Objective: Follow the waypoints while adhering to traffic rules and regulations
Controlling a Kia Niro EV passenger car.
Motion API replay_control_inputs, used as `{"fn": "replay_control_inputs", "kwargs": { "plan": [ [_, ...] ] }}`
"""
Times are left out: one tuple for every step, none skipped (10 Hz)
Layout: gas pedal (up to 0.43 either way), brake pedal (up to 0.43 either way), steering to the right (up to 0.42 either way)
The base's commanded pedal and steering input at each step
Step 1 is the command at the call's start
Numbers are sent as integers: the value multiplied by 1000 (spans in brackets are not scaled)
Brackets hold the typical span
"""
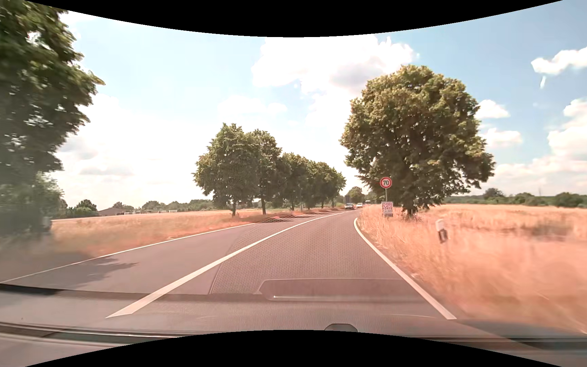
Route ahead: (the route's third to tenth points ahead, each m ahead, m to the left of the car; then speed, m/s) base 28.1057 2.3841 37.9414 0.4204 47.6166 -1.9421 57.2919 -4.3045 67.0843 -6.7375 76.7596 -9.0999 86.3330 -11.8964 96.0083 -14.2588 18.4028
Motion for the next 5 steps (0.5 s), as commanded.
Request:
{"fn": "replay_control_inputs", "kwargs": {
  "plan": [
    [138,0,29],
    [138,0,28],
    [138,0,27],
    [138,0,27],
    [118,0,26]
  ]
}}
